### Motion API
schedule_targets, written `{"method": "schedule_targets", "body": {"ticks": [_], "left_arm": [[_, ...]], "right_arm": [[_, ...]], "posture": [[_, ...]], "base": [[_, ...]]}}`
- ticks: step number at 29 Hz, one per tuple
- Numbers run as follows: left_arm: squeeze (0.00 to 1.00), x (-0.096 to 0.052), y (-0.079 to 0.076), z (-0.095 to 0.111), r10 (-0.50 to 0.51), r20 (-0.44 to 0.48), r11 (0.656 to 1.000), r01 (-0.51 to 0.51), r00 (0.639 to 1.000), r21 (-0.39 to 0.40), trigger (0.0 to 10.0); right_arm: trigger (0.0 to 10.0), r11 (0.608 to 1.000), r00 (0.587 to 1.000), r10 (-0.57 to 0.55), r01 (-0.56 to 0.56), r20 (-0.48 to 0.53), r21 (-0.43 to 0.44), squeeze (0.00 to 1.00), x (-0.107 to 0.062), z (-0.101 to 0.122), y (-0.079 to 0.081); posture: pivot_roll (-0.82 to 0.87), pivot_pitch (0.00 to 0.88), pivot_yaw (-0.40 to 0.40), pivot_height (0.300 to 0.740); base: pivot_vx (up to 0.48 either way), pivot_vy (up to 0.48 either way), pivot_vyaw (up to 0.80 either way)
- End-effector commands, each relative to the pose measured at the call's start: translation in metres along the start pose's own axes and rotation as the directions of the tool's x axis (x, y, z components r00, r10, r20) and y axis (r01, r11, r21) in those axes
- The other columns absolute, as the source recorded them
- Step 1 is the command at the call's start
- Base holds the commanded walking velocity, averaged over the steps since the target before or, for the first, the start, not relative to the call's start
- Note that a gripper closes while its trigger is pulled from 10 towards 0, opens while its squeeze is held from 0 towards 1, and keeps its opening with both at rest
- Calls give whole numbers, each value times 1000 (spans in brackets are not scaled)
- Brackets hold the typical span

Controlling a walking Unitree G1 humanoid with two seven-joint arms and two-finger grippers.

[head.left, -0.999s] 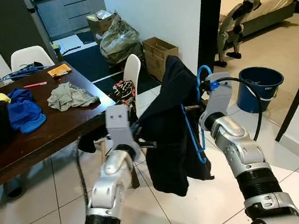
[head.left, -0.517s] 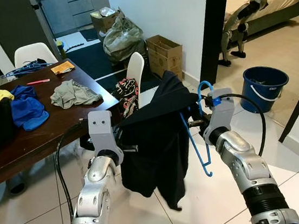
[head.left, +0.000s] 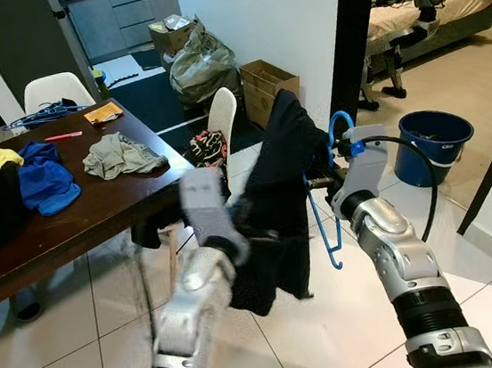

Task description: Hang hanger

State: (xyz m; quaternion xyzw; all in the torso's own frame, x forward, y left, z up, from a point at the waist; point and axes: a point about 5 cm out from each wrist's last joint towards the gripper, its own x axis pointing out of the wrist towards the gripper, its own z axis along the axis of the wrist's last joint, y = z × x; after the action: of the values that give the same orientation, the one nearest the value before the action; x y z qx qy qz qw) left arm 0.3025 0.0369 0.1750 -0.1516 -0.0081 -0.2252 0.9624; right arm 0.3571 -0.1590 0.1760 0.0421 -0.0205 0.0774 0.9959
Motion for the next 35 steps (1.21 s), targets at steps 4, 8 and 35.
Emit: {"method": "schedule_targets", "body": {"ticks": [4,8,35], "left_arm": [[0,-7,-9,-12,-8,-53,991,1,999,-130,10000],[0,-8,-14,-12,-25,-54,978,13,998,-207,10000],[0,-46,-37,9,-460,-43,856,430,887,-288,10000]], "right_arm": [[10000,1000,998,12,-12,65,3,0,2,11,8],[10000,1000,998,18,-18,65,1,0,2,11,11],[10000,1000,999,-2,3,35,-14,0,1,4,5]], "posture": [[-4,0,51,740],[-6,0,46,740],[-19,0,58,740]], "base": [[0,0,0],[0,0,0],[0,0,0]]}}
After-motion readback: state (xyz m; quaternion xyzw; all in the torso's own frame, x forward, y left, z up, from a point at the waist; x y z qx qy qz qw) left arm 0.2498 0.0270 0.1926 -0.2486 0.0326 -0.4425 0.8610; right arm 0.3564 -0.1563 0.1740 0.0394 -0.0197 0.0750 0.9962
